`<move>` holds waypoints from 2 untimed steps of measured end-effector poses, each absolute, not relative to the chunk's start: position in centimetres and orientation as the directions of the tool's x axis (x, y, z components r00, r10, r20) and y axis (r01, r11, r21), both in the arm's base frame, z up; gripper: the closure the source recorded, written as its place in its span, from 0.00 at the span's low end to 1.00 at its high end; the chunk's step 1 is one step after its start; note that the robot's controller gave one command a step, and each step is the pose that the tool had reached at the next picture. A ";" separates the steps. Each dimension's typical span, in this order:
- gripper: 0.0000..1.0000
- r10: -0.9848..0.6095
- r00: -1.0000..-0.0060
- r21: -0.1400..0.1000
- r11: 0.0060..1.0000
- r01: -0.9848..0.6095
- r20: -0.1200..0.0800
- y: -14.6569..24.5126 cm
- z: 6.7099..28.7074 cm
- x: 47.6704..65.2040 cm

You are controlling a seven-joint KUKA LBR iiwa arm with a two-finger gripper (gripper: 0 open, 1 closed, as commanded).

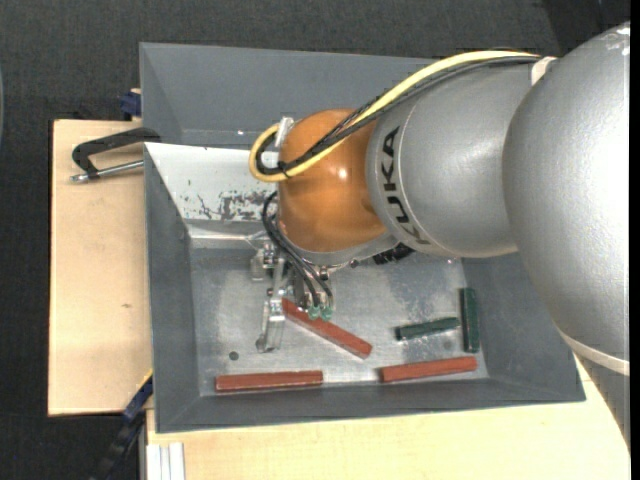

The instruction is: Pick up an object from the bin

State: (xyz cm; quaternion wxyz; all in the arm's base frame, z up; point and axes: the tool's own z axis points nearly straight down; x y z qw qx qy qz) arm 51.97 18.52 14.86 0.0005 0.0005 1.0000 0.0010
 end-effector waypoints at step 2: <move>0.00 -0.003 -1.000 0.002 1.000 -0.003 -0.001 18.5 14.8 52.0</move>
Offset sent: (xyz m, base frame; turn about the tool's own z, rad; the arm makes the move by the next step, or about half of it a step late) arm -0.0181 -0.0383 -0.0297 -0.2248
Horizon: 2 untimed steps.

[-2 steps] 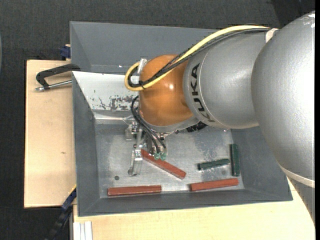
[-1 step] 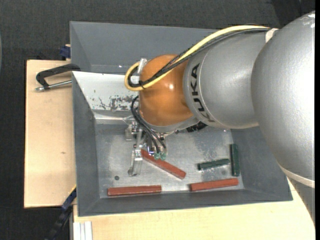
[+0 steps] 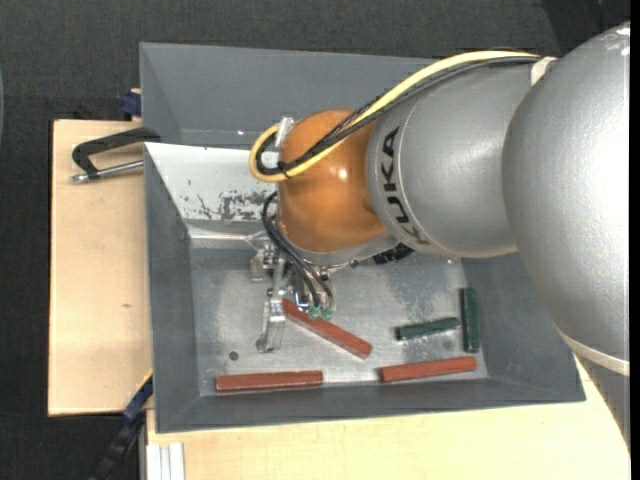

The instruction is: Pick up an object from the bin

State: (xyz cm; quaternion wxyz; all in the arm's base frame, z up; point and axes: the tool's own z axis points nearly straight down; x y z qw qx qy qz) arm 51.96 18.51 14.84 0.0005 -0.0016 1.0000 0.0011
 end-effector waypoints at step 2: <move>0.00 -0.158 -0.987 0.003 0.987 -0.158 -0.002 13.6 12.0 50.5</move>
Offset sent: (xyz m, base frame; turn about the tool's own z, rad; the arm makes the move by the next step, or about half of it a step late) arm -0.0292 -0.0838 -0.0349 -0.2009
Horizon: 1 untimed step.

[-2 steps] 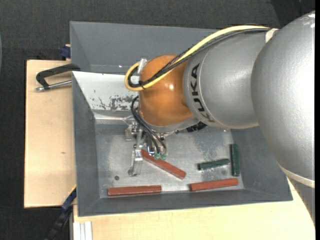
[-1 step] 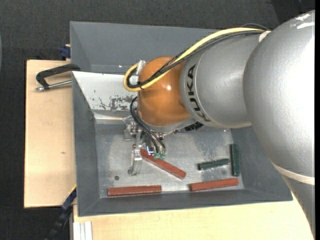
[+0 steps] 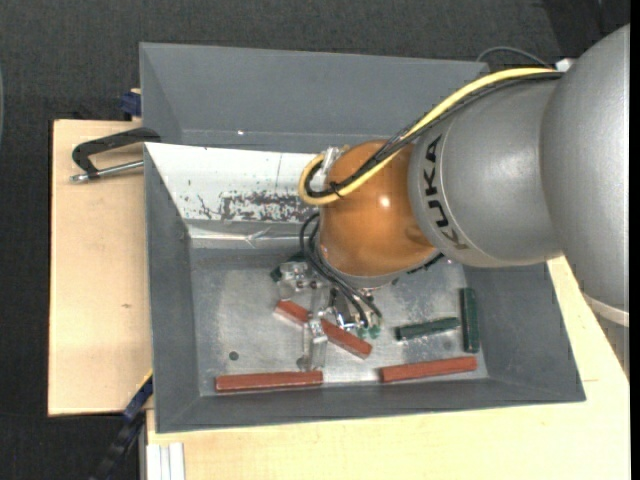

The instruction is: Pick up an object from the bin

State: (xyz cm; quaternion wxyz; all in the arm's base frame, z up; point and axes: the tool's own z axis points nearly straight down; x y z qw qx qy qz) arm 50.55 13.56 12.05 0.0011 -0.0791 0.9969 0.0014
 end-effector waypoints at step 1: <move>0.00 -0.189 -0.982 0.000 0.982 -0.189 0.002 8.4 11.9 49.5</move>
Offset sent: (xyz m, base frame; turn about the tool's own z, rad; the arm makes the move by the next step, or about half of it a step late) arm -0.0059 -0.0560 -0.0461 -0.1426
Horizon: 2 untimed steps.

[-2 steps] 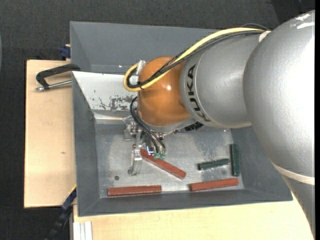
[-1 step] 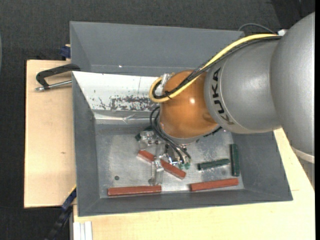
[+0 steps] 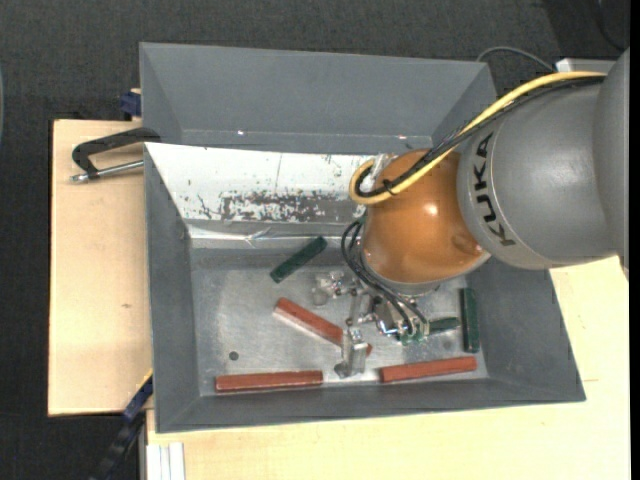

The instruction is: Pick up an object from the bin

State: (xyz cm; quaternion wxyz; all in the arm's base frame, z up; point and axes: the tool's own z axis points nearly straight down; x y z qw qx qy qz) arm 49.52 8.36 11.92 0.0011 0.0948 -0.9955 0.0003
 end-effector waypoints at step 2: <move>1.00 -0.086 -0.996 0.003 0.996 -0.086 -0.006 11.1 7.2 53.4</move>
Offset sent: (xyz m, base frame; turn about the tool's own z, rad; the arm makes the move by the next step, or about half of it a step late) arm 0.0370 0.0260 -0.0492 0.1042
